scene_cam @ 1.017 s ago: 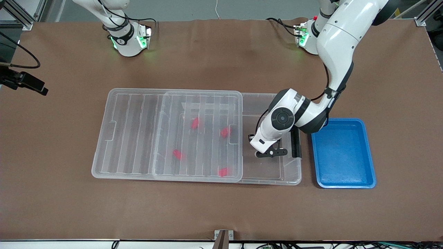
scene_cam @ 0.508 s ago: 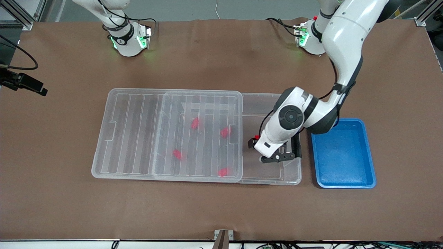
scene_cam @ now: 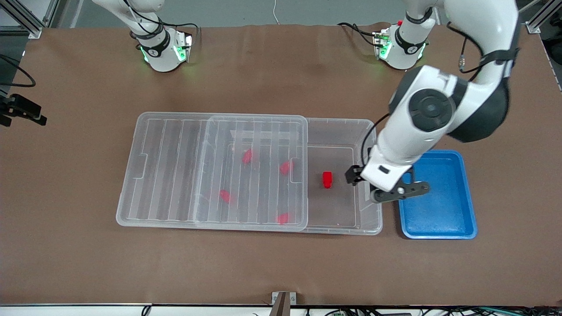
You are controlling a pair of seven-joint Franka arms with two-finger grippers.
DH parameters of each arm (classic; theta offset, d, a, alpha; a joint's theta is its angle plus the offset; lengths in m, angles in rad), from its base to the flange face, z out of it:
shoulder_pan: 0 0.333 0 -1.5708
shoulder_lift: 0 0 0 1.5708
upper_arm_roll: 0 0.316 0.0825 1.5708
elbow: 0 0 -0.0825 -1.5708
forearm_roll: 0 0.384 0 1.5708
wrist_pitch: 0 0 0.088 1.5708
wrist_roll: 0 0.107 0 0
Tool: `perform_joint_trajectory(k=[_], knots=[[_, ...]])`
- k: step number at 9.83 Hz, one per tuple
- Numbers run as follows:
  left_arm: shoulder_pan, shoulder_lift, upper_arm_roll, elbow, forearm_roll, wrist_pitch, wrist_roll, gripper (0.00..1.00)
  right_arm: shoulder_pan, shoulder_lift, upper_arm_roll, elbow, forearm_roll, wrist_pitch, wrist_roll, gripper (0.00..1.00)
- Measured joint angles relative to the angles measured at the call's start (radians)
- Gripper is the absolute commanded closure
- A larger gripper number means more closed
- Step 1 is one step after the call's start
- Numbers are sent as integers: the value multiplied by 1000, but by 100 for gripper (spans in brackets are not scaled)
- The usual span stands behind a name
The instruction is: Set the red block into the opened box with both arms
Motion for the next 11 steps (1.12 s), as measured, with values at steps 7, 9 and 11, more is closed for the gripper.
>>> perform_joint_trajectory(k=[7, 9, 11], knots=[[244, -216, 1, 16, 1, -175, 321, 0, 15, 225, 5, -294, 103, 445, -218, 100], [287, -277, 0, 16, -51, -223, 374, 0, 60, 223, 8, -305, 133, 451, -216, 100], [308, -305, 10, 15, -81, -296, 397, 0, 88, 220, 9, -305, 205, 451, -216, 100]])
